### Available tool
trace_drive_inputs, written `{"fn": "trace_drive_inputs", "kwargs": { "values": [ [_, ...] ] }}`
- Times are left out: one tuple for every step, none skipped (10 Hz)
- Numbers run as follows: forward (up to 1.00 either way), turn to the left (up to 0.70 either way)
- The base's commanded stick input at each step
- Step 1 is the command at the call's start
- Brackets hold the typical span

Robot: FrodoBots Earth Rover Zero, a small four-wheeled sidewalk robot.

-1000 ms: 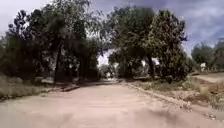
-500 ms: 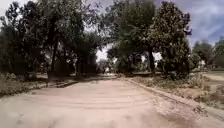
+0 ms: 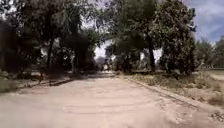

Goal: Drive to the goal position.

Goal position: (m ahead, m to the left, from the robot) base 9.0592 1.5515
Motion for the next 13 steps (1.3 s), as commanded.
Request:
{"fn": "trace_drive_inputs", "kwargs": {
  "values": [
    [0.70, -0.01],
    [0.70, -0.01],
    [0.70, -0.01],
    [0.70, -0.01],
    [0.70, -0.01],
    [0.70, -0.01],
    [0.70, -0.01],
    [0.70, -0.01],
    [0.70, -0.01],
    [0.70, -0.01],
    [0.70, -0.01],
    [0.70, -0.01],
    [0.70, -0.01]
  ]
}}
